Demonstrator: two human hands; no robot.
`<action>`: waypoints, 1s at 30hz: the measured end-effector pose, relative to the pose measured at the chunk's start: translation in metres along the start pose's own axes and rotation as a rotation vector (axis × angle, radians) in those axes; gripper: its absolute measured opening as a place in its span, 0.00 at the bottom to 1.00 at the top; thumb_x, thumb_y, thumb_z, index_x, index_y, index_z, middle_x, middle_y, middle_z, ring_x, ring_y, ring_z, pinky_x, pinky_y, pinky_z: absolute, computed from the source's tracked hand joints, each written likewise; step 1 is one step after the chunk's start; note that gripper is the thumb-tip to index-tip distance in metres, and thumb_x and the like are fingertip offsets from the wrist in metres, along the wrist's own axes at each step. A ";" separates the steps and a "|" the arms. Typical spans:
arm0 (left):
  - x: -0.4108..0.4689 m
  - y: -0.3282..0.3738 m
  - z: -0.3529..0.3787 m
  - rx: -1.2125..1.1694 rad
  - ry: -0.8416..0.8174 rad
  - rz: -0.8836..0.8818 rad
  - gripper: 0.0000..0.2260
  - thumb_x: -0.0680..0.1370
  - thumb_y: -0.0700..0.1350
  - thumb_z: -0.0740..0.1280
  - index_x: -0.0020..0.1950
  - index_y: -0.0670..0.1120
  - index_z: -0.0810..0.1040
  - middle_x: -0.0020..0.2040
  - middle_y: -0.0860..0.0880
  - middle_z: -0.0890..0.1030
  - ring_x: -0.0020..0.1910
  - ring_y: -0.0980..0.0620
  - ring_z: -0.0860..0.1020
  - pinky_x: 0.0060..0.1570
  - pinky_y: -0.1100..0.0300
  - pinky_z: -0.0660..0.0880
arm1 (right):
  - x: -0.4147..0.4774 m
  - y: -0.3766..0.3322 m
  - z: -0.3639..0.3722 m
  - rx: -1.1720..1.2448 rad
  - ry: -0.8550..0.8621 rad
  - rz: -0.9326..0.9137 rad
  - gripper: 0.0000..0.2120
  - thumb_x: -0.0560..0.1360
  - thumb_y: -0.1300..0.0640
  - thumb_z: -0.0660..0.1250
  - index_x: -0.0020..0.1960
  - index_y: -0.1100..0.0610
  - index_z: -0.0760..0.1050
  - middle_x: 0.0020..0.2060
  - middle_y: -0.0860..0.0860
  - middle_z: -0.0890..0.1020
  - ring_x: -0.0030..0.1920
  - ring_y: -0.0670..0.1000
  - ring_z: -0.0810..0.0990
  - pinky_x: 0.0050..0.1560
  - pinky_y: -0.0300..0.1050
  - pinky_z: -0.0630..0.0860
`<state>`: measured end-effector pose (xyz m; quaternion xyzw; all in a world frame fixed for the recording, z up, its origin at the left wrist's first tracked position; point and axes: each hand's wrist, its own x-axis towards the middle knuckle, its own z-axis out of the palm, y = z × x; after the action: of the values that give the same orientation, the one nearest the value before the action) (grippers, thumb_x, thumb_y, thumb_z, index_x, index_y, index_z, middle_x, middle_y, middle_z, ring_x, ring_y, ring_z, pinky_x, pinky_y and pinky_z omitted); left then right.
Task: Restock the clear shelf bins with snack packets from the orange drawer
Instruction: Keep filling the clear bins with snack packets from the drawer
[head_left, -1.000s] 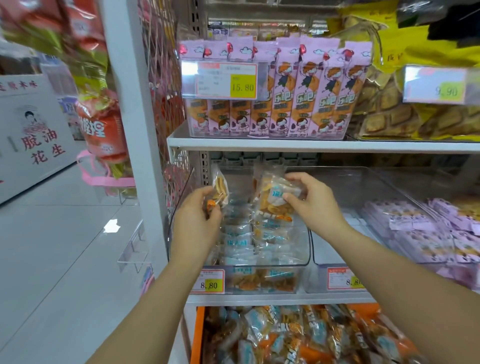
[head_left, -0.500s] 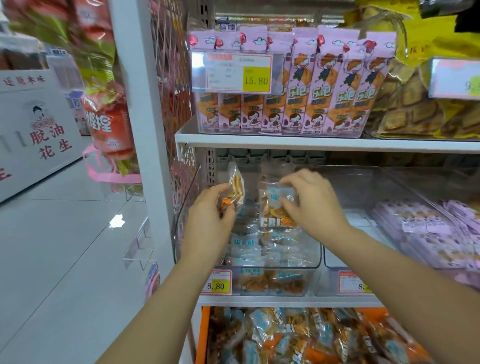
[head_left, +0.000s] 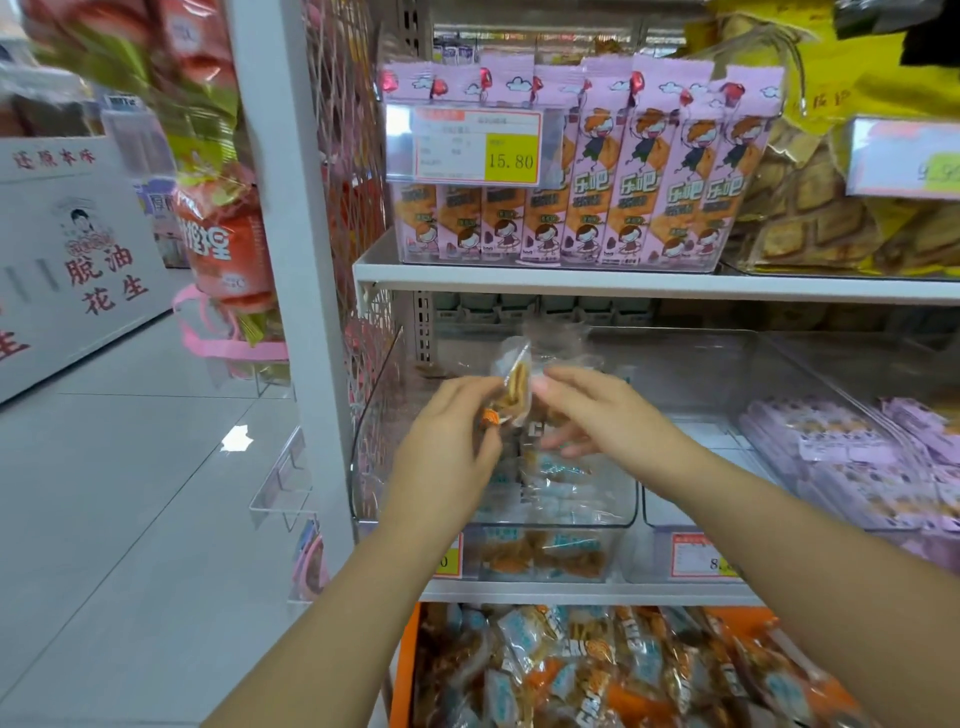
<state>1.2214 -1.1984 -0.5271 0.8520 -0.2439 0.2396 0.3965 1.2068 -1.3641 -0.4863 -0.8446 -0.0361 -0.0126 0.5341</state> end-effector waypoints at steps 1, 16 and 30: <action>0.000 0.002 0.003 0.028 -0.015 0.061 0.19 0.73 0.34 0.67 0.63 0.47 0.76 0.59 0.53 0.76 0.54 0.56 0.75 0.53 0.67 0.69 | -0.001 -0.005 0.004 0.104 -0.028 0.049 0.20 0.74 0.41 0.65 0.62 0.49 0.71 0.53 0.49 0.81 0.46 0.49 0.84 0.50 0.47 0.80; 0.006 0.003 -0.008 -0.825 0.036 -0.563 0.14 0.76 0.34 0.66 0.61 0.45 0.77 0.49 0.48 0.84 0.46 0.53 0.82 0.44 0.60 0.77 | -0.016 0.008 -0.027 0.466 0.083 0.113 0.10 0.71 0.67 0.69 0.52 0.62 0.75 0.49 0.57 0.83 0.48 0.53 0.82 0.54 0.50 0.79; -0.002 0.032 -0.022 -1.587 -0.209 -0.835 0.19 0.77 0.49 0.57 0.63 0.40 0.73 0.58 0.36 0.78 0.59 0.38 0.77 0.62 0.41 0.72 | -0.033 0.026 0.025 -0.363 0.414 -0.484 0.05 0.73 0.60 0.71 0.48 0.54 0.78 0.44 0.44 0.80 0.46 0.39 0.76 0.47 0.27 0.71</action>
<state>1.1963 -1.1989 -0.4978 0.3646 -0.0430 -0.2413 0.8983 1.1752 -1.3542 -0.5222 -0.8721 -0.1233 -0.3155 0.3532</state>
